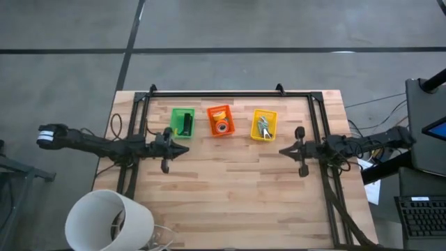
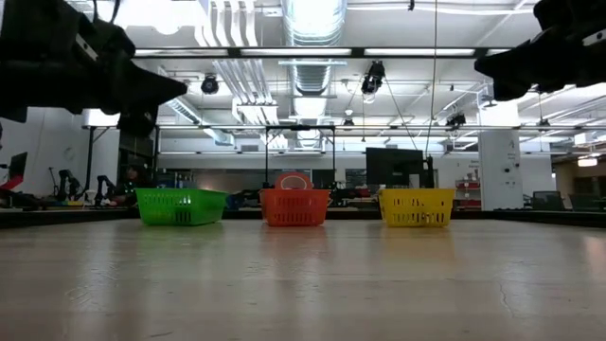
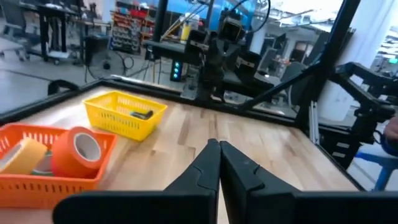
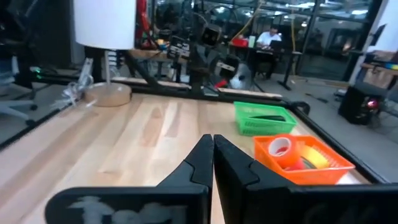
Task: Pick and place Stapler, Stapler remover, tape
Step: Return to Home Position
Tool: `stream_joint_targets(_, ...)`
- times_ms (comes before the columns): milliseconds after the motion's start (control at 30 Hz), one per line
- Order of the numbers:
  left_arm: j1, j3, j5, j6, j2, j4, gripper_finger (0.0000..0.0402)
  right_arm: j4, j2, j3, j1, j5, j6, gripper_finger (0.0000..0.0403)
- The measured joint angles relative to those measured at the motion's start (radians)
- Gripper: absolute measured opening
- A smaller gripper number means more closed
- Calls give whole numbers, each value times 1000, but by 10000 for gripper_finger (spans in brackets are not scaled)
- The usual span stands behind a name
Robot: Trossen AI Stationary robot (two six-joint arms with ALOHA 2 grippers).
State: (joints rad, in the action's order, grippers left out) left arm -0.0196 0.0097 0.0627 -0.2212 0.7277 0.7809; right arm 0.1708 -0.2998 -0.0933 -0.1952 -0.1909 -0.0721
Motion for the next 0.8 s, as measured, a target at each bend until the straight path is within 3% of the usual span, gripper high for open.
stream_joint_targets(133,1,-1,17,25,-68,-16,9,-36,32,1,24,6,-19,8)
stream_joint_targets(333,1,-1,18,-7,-119,-58,3,-128,99,22,30,127,-25,8)
stream_joint_targets(567,1,0,44,-150,-119,-60,25,-183,119,43,30,6,-11,8)
stream_joint_targets(800,1,1,44,-149,-119,-65,34,-183,88,44,30,0,-9,8)
